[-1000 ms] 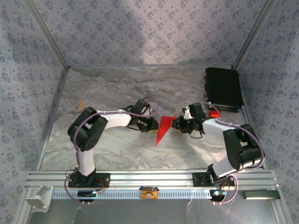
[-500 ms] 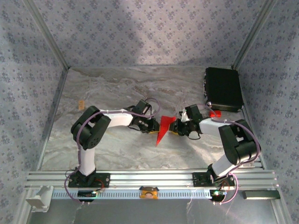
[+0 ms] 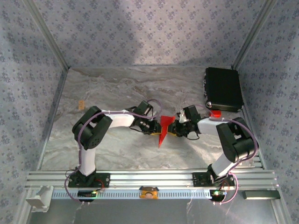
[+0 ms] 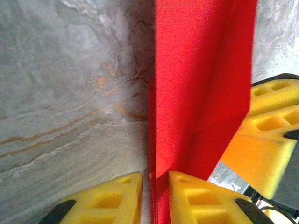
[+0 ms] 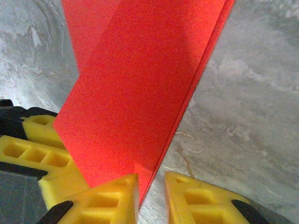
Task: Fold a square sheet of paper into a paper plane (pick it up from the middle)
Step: Turn over a paper plane at the center of the table.
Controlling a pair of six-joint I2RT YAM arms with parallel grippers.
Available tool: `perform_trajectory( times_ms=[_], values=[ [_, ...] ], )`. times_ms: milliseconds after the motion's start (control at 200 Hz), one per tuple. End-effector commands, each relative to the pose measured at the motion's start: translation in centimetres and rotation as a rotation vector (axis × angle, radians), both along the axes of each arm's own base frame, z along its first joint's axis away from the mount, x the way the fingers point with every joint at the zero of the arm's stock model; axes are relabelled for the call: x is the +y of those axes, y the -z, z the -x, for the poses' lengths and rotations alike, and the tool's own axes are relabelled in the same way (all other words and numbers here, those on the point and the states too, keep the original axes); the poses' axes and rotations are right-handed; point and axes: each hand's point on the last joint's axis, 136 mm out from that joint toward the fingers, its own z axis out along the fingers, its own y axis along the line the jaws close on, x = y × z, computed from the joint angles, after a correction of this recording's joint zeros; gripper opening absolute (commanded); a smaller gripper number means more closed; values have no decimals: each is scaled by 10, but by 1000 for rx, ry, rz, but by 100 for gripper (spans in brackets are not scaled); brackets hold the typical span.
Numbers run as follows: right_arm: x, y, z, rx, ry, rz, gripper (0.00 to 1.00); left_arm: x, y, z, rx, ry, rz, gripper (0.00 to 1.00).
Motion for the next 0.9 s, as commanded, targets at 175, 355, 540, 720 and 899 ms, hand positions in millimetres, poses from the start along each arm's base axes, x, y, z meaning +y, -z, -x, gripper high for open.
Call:
perform_trajectory(
  times_ms=[175,355,540,720,899],
  values=[
    [7,1,4,32,-24,-28,23,-17,4,9,30,40,54,22],
    [7,0,4,32,-17,-47,22,-21,2,10,38,46,76,21],
    [5,-1,3,34,1,-68,22,-23,3,11,39,49,79,16],
    [-2,-6,-2,13,29,-73,22,-24,-9,6,4,38,90,7],
    [-15,-16,-9,-36,71,-30,23,-12,-29,-5,-87,-17,43,3]
  ],
)
